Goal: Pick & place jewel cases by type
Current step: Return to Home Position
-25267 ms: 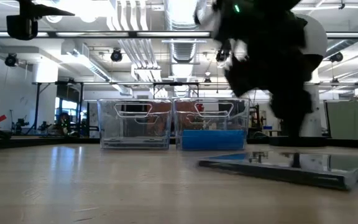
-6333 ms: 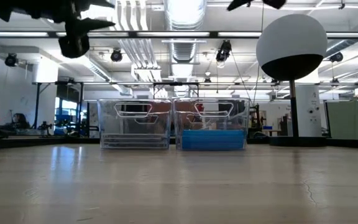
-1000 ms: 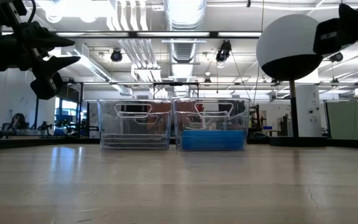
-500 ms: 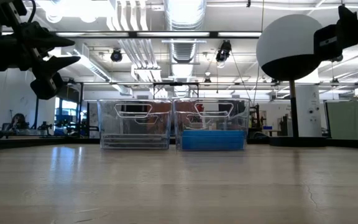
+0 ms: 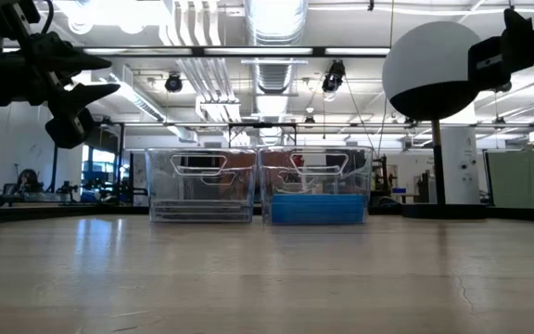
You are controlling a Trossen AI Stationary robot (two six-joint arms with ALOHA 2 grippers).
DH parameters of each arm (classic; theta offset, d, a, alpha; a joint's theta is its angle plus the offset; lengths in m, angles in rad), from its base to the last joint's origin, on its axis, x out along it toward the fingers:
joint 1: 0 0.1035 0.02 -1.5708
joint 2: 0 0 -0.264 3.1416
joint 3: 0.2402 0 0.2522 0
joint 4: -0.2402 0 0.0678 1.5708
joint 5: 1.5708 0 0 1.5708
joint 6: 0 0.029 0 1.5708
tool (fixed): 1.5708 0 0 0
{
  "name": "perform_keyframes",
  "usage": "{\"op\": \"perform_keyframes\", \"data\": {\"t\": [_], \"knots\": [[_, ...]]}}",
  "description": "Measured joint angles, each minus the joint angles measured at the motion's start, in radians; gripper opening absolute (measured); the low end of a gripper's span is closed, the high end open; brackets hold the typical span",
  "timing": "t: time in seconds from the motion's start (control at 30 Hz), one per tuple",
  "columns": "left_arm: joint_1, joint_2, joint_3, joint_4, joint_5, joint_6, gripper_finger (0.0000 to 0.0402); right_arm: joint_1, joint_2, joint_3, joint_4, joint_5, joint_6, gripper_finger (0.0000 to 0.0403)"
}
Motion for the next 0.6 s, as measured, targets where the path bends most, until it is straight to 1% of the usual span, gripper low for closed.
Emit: {"op": "perform_keyframes", "data": {"t": [0.23,0.6], "knots": [[0.0,0.0,0.0,0.0,0.0,0.0,0.0124,0.0,0.0,0.0,0.0,0.0,0.0,0.0123],[0.0,0.0,0.0,0.0,0.0,0.0,0.0124,0.0,0.0,0.0,0.0,0.001,0.002,0.0135]]}}
